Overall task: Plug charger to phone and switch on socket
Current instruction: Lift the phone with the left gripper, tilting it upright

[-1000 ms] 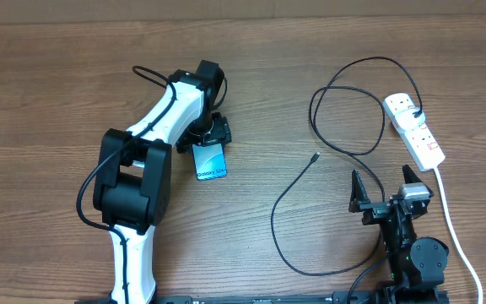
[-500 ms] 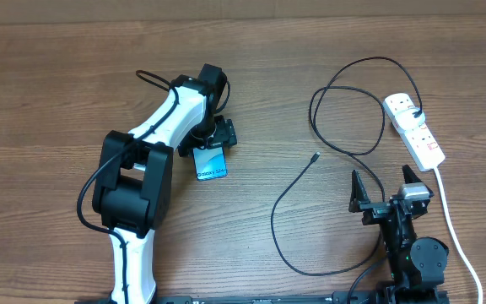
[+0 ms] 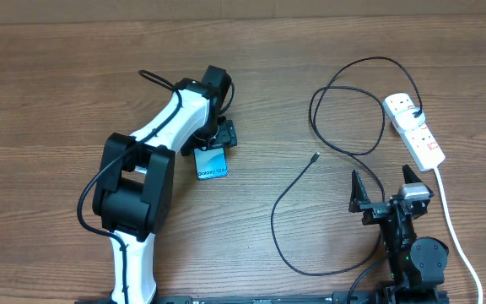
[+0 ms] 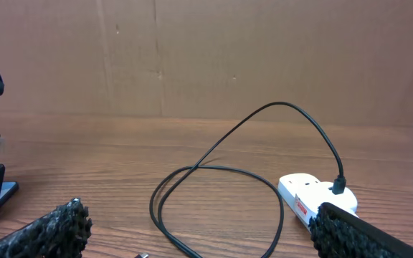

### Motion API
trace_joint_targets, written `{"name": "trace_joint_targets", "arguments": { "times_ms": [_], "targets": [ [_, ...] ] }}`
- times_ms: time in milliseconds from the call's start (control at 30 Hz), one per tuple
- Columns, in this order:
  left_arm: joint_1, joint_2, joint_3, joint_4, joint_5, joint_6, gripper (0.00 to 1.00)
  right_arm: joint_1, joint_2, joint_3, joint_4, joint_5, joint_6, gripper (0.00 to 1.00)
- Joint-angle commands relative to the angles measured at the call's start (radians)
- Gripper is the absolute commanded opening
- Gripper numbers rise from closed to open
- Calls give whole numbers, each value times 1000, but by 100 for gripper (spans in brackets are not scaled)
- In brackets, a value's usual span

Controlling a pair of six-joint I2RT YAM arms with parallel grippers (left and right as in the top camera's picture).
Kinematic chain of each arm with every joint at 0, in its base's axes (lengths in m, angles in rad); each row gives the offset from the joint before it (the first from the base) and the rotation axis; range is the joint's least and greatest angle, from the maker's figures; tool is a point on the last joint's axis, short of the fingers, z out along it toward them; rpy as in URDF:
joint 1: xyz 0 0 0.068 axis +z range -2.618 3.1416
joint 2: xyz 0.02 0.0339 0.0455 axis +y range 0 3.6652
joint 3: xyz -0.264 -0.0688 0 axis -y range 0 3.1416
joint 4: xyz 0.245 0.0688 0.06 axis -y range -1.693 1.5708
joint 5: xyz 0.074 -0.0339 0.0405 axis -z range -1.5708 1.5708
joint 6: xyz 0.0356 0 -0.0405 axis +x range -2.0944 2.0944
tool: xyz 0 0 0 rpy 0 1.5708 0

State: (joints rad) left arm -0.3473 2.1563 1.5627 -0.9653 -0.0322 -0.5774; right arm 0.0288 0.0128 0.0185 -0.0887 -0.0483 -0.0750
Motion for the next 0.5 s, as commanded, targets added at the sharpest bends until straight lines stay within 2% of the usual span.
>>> {"name": "trace_joint_targets", "arguments": {
  "times_ms": [0, 233, 367, 467],
  "targets": [
    [6, 43, -40, 9, -129, -28, 88, 7, -10, -11, 7, 2, -1, 100],
    [6, 43, -42, 0, -129, -25, 82, 7, -10, -11, 7, 2, -1, 100],
    [6, 43, -42, 1, -129, -25, 74, 6, -10, -11, 7, 2, -1, 100],
    [6, 43, -42, 2, -129, -25, 73, 7, -10, -11, 7, 2, -1, 100]
  ]
}}
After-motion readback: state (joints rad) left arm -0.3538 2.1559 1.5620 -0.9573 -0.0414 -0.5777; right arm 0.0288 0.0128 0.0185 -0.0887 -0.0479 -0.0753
